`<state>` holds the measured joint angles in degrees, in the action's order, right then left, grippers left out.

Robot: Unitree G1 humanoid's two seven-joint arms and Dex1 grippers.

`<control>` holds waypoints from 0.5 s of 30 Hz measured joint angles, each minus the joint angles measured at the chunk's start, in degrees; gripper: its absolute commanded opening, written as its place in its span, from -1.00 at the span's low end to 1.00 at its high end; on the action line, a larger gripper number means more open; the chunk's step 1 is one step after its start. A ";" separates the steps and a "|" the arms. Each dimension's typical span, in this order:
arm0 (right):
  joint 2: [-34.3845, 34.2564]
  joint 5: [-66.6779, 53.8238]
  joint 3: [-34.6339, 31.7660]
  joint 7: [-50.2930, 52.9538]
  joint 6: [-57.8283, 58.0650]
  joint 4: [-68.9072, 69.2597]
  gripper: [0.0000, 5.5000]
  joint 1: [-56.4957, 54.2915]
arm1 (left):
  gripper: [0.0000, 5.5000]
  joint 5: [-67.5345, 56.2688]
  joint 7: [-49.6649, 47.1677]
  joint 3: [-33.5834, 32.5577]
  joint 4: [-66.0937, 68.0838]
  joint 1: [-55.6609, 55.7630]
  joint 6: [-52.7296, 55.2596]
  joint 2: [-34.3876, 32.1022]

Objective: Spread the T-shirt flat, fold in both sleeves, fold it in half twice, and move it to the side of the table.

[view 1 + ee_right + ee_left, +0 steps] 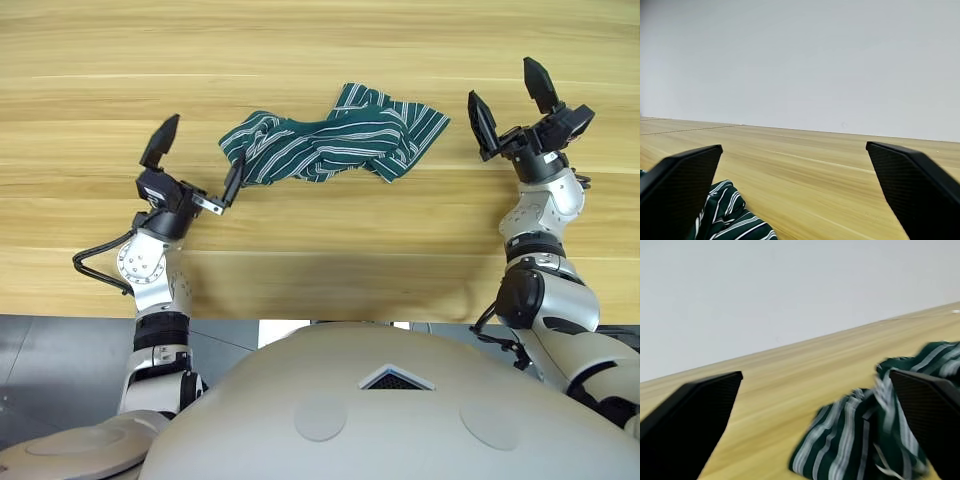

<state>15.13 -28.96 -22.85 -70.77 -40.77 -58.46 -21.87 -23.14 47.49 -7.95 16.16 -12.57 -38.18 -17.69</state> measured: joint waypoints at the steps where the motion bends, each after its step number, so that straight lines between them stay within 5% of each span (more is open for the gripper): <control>1: 0.00 0.08 0.07 0.03 -0.05 -0.09 0.95 -0.01 | 0.96 -1.62 1.73 0.30 -0.89 -0.87 0.99 -0.49; 15: -0.09 0.65 0.46 1.01 -0.66 -0.67 0.95 -0.40 | 0.96 -6.11 -0.25 -4.63 -5.57 -0.59 3.05 0.45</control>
<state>15.04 -28.30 -22.40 -69.75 -41.43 -59.13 -22.28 -29.24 47.24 -12.58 10.59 -13.16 -35.14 -17.24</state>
